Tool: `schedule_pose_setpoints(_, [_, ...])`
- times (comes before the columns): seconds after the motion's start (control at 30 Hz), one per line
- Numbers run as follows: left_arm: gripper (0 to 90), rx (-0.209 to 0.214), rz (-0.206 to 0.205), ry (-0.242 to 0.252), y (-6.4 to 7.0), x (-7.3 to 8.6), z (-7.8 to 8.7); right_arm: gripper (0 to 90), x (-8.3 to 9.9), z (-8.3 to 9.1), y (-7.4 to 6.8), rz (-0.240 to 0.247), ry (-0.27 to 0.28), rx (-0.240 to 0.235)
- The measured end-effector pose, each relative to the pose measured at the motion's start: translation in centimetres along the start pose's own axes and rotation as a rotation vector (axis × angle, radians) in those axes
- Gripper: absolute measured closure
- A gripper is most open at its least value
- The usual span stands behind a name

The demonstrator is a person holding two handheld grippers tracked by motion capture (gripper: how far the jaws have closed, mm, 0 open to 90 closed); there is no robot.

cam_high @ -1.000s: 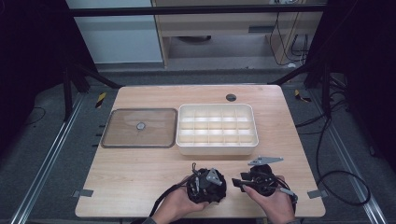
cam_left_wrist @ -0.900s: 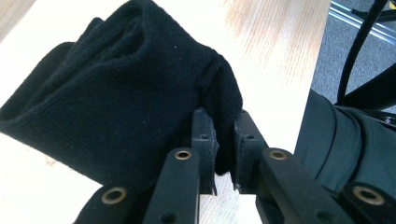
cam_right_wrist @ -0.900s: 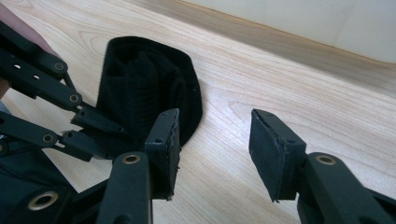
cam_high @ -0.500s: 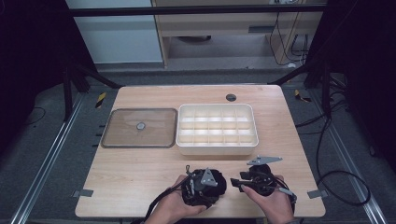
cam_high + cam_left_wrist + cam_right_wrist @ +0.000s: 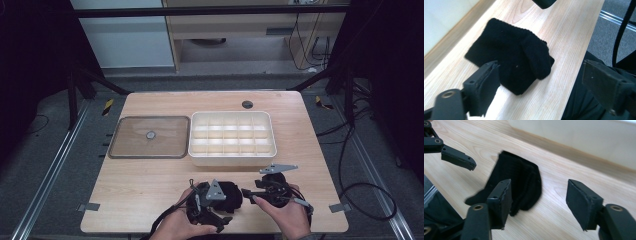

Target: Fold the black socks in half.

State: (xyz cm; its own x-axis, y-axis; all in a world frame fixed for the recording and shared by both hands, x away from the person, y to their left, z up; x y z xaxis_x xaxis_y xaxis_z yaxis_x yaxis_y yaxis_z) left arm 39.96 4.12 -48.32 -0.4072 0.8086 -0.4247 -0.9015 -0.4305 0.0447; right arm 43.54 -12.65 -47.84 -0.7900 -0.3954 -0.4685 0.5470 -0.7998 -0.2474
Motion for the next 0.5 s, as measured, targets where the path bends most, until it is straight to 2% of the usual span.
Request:
schedule_pose_setpoints(0.07, [8.0, -0.005, 0.012, 0.006, -0.4, 0.6, 0.4, 32.8, -0.5, 0.0, -0.4, 0.007, 0.007, -0.001])
schedule_pose_setpoints(0.3, [6.2, -0.07, 0.128, 0.048, -3.1, 3.8, 2.5, 21.4, -2.1, -1.2, -1.9, 0.01, -0.013, -0.003])
schedule_pose_setpoints(0.4, [5.6, -0.125, 0.167, 0.052, -4.4, 5.8, 3.2, 18.1, -2.2, -1.9, -2.2, 0.011, -0.031, 0.001])
schedule_pose_setpoints(0.5, [5.2, -0.17, 0.184, 0.041, -5.6, 7.7, 3.5, 16.8, -2.3, -2.2, -2.5, 0.011, -0.048, 0.005])
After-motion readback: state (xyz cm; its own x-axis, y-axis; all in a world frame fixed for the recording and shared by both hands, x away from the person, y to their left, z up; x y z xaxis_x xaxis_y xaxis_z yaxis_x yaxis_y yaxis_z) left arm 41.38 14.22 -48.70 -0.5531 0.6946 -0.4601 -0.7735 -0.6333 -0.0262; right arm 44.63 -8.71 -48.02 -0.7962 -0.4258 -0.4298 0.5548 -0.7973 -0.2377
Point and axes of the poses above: each handheld gripper's, and its own axes: z roughly backward along the jaws, x roughly out of its underside, y roughly to its right, the point moved 6 cm from there along -z, roughly forward along the jaws, and after that the axes turned 14 degrees about -y, right-handed, at the moved point
